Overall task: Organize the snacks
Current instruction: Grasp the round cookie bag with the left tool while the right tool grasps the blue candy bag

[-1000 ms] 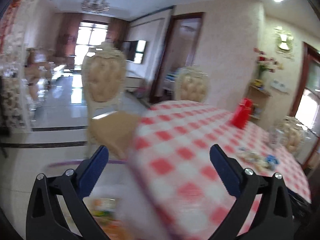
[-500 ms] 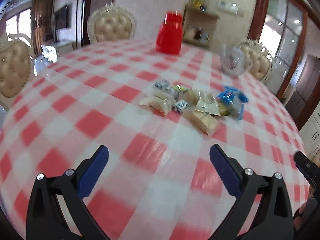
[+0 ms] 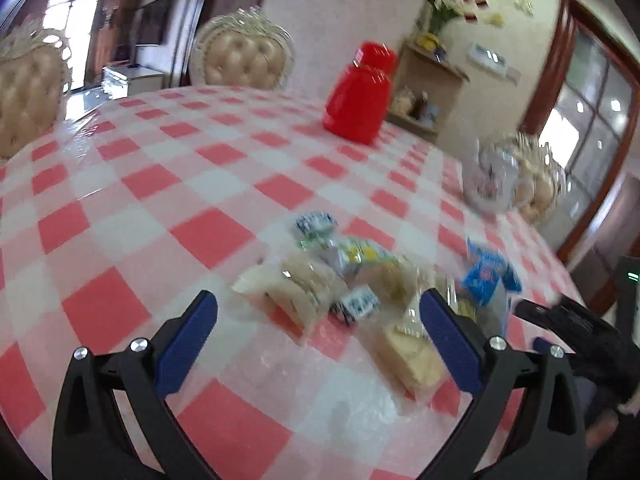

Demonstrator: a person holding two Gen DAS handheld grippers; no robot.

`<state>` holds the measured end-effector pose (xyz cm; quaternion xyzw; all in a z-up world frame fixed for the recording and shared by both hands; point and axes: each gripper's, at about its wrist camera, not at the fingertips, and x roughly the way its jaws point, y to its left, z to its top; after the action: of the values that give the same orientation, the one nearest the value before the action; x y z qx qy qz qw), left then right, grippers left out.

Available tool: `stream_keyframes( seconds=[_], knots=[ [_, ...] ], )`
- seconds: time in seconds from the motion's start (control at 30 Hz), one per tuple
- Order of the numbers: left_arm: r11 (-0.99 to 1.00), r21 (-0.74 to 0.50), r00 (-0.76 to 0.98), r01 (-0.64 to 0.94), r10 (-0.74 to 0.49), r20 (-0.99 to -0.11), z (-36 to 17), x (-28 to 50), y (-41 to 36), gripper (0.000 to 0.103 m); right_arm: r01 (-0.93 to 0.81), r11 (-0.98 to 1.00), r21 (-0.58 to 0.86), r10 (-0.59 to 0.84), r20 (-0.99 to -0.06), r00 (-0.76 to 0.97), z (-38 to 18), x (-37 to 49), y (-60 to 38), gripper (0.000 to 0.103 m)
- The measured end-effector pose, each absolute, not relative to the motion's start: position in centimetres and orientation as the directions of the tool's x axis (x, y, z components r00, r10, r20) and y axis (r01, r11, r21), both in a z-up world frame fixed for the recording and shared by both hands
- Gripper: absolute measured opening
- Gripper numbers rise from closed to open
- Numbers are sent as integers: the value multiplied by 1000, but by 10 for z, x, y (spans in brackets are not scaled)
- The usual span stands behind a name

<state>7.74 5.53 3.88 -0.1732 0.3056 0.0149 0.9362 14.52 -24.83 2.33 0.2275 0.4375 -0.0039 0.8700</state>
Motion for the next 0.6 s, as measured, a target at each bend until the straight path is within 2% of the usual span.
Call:
stream_keyframes(
  seconds=[0.2, 0.3, 0.4, 0.47, 0.5, 0.6],
  knots=[
    [924, -345, 838, -166, -52, -543, 48, 73, 66, 101, 276, 874, 400, 196, -809, 554, 17, 209, -218, 87],
    [919, -357, 831, -168, -63, -552, 48, 75, 69, 101, 305, 906, 293, 98, -848, 521, 16, 217, -195, 87],
    [916, -367, 823, -163, -79, -563, 46, 74, 72, 101, 257, 954, 155, 7, -868, 496, 14, 214, -175, 86],
    [917, -363, 821, -164, -77, -565, 47, 74, 74, 101, 214, 970, 114, -9, -865, 502, 12, 205, -172, 83],
    [919, -358, 821, -163, -75, -566, 47, 75, 75, 101, 185, 978, 97, -12, -857, 516, 13, 194, -174, 74],
    [925, -352, 817, -144, -90, -569, 48, 77, 74, 101, 157, 979, 129, 26, -845, 535, 18, 162, -194, 32]
  ],
)
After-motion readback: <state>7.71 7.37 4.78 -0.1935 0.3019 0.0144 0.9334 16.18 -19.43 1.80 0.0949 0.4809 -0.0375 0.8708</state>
